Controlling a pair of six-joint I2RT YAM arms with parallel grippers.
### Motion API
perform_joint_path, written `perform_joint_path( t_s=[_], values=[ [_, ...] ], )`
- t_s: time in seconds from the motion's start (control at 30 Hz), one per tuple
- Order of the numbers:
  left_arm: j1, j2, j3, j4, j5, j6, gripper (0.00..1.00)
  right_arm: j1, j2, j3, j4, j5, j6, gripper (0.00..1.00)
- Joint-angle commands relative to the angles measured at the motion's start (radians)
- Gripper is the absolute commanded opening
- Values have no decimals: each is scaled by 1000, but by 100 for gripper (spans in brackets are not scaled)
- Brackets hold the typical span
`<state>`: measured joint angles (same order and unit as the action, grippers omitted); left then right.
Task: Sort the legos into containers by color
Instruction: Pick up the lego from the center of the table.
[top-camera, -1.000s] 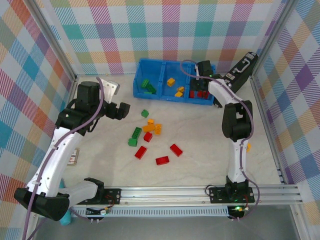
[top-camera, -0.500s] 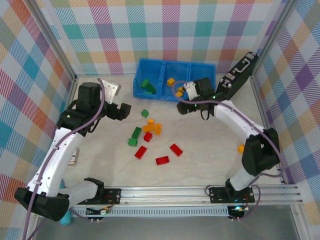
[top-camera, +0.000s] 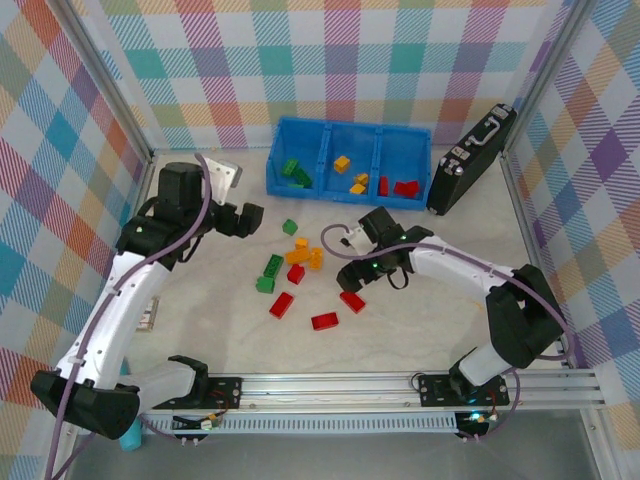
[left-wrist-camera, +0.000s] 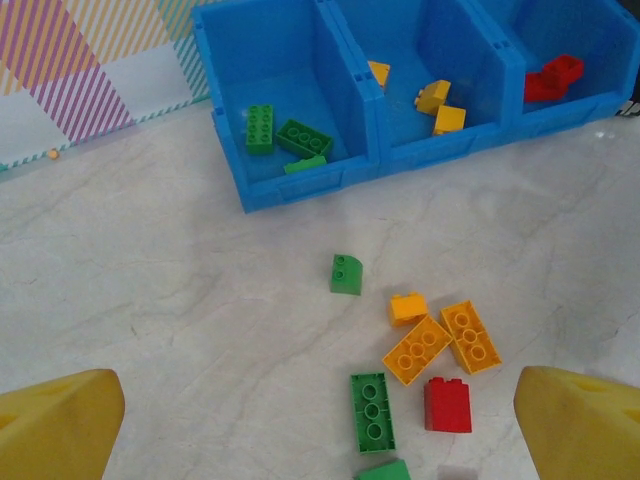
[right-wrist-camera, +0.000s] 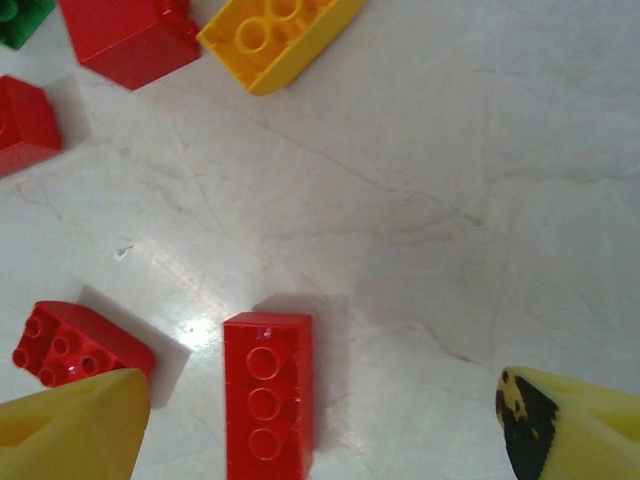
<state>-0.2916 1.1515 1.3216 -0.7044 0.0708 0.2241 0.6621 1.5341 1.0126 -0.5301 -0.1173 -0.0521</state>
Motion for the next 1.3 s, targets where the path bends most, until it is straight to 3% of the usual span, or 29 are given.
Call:
perform_joint_path(
  t_s=[0.0,0.37,0.5,0.67,0.97,1.13,1.27],
  values=[
    [11,13,31,-6,23,-15,100,28,7,-35,2,-34,27,91],
    [11,16,30,-6,25,-11,100,85,77,-34,5,27,81,91],
    [11,16,30,-6,25,-13,100,102,130,0,-30,85,98,86],
    [11,10,25,-4,22,-11,100,114,182,35,-64,130,110,76],
    [11,13,19,0,9,-9,100,122,215,61,-103,179,121,40],
    [11,21,9,2,2,-15,100,111,184,69,-125,230,130,33],
    [10,37,-18,23,-43,-30,100,26,129,130,-185,243,96,32]
  ],
)
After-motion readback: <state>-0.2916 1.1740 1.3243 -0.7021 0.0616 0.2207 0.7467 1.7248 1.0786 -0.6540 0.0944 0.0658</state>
